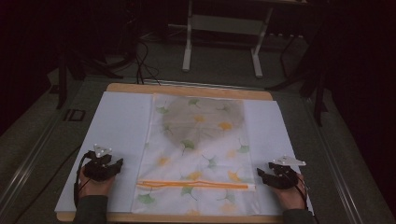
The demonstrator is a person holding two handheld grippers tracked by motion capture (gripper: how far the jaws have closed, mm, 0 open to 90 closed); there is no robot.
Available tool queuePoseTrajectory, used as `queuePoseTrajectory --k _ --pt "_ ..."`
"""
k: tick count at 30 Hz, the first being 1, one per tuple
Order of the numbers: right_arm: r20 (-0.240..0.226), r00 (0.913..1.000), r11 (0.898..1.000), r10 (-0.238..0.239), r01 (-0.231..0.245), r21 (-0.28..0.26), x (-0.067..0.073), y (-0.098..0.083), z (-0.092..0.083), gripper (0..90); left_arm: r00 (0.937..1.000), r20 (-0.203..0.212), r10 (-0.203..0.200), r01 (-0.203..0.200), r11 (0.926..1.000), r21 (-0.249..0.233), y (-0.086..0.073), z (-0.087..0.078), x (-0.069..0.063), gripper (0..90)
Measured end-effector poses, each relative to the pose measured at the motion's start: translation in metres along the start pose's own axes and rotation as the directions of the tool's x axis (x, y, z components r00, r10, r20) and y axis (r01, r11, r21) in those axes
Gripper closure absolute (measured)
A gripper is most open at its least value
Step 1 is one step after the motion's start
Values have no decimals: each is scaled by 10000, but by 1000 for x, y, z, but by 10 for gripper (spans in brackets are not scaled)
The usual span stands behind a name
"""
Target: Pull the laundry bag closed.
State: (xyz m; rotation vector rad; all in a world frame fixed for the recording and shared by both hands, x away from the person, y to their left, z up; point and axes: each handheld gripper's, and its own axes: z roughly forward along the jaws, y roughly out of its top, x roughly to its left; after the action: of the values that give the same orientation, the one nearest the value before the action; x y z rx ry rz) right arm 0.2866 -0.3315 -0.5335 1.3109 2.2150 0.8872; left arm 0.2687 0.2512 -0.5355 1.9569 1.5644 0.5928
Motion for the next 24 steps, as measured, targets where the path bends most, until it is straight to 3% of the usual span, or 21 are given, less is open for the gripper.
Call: queuePoseTrajectory --k 6,10,11,18,24 --pt "-113 9992 9991 -371 373 197 6 2 0 412 9985 435 329 -330 9995 13 -1 -5 2 508" --pt "-119 9992 9990 -394 396 186 6 2 -3 424 9963 835 183 -177 9998 -84 -1 -7 5 579" --pt "-179 9991 9991 -379 382 195 5 3 -3 426 9923 1224 174 -163 9998 -104 0 -8 6 579" --pt "-397 9958 9955 -830 847 430 13 12 -4 414 9880 1414 615 -631 9980 62 1 -7 5 592" --pt "-682 9892 9896 -1299 1336 530 23 25 -3 406 9913 1107 711 -699 9975 -141 0 -11 6 538"
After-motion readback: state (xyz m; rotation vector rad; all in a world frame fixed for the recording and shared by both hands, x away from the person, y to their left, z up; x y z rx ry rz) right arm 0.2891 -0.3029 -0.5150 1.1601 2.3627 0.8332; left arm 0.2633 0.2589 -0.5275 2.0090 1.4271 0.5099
